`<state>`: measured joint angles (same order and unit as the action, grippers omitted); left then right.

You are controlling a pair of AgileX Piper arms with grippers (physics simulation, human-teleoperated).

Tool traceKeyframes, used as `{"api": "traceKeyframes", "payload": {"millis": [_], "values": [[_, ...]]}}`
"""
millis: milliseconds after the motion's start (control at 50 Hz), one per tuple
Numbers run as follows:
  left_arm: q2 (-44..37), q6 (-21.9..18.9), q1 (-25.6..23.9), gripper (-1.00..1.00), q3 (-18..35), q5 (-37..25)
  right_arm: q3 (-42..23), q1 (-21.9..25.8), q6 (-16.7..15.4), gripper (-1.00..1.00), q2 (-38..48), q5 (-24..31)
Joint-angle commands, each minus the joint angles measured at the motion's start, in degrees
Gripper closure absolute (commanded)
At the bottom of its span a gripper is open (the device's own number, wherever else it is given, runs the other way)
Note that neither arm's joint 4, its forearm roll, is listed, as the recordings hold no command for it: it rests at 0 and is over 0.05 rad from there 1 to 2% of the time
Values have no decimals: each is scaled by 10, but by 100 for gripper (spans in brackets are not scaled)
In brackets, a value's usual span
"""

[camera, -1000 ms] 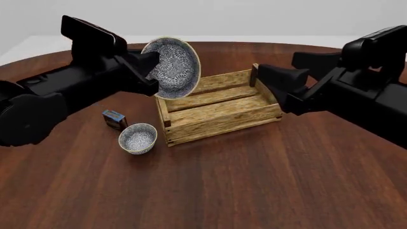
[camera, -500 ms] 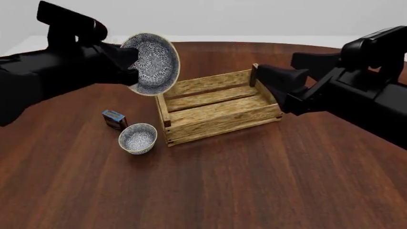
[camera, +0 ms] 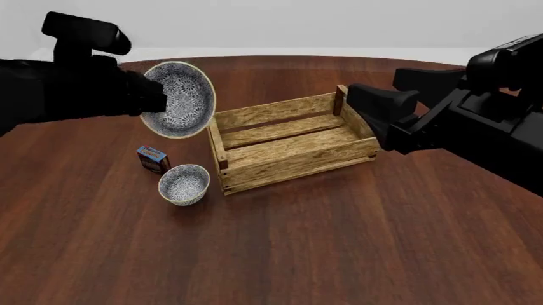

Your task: Stack the right bowl on the left bowl and place them in the tray.

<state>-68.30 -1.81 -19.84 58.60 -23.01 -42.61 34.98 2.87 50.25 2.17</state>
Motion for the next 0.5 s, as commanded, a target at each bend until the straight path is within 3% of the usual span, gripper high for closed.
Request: {"api": "traceKeyframes", "payload": {"millis": [20, 500], "values": [[-29, 34, 26, 100, 19, -44, 1, 1, 1, -100, -4, 2], [-51, 62, 33, 100, -13, -36, 0, 0, 0, -100, -8, 5]]}}
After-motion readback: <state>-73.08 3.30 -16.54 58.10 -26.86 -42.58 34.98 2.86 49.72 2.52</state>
